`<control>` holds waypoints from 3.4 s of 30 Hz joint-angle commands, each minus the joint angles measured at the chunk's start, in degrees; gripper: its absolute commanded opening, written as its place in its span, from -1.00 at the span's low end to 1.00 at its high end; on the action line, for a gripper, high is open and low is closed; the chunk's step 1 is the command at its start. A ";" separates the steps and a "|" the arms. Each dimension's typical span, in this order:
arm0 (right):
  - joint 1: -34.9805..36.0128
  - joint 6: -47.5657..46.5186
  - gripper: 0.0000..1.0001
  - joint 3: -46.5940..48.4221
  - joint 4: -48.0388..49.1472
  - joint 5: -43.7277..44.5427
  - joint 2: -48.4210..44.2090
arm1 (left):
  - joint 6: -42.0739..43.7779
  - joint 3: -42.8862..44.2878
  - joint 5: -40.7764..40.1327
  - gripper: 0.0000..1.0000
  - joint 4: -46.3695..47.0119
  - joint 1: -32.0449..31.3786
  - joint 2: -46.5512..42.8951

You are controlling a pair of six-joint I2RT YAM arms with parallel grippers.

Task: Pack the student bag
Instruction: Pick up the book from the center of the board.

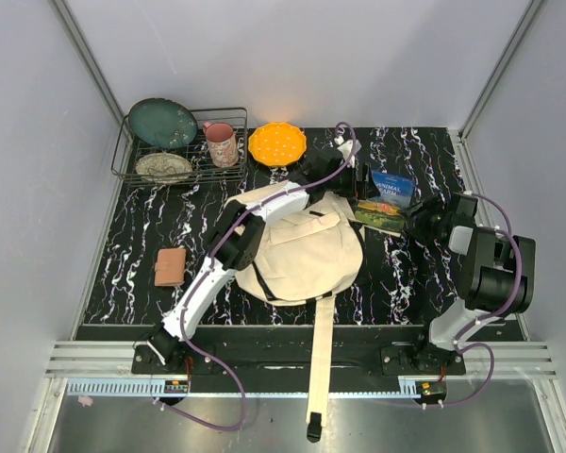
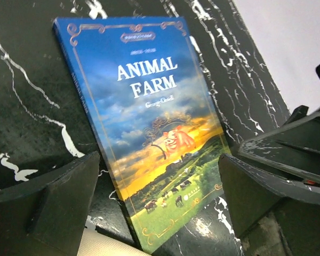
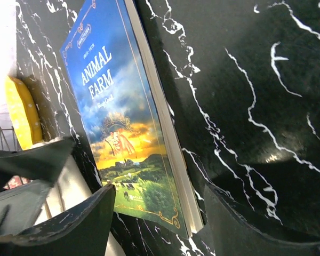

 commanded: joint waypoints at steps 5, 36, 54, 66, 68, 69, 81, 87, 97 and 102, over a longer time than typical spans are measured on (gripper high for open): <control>-0.16 0.09 0.39 0.58 4.76 -2.21 3.58 | -9.36 7.41 2.06 0.92 -2.30 0.89 7.62; 4.14 -4.21 -0.29 5.85 2.92 -8.28 6.93 | -10.35 11.81 13.14 0.17 -1.60 0.28 11.95; 5.81 -7.73 -0.58 8.40 -3.93 -3.81 1.74 | -9.99 11.19 16.56 0.00 0.60 0.37 11.86; 5.81 -6.24 0.38 7.35 -3.51 1.92 4.37 | -11.22 10.75 17.69 -0.04 1.83 0.72 12.12; 5.81 -4.84 0.33 6.21 1.04 -1.05 4.64 | -11.66 12.15 19.63 -0.06 2.53 0.63 12.73; 5.81 -3.87 0.32 4.29 3.42 -2.29 4.56 | -12.01 12.42 21.82 -0.09 3.06 0.54 13.43; 5.81 3.96 -0.13 -0.38 21.99 -13.20 4.38 | -10.44 9.17 26.23 -0.22 5.79 -0.34 11.77; 5.81 4.75 -0.14 0.23 21.99 -14.52 4.47 | -9.29 8.03 28.59 -0.31 5.52 -1.65 11.95; 5.90 0.53 -1.00 1.55 11.63 -10.13 3.94 | -11.30 -1.62 24.74 -0.39 11.49 -0.34 5.10; 5.73 -3.07 -1.00 1.81 4.25 -6.79 -4.90 | -10.18 -7.88 22.55 0.14 14.57 0.54 -3.51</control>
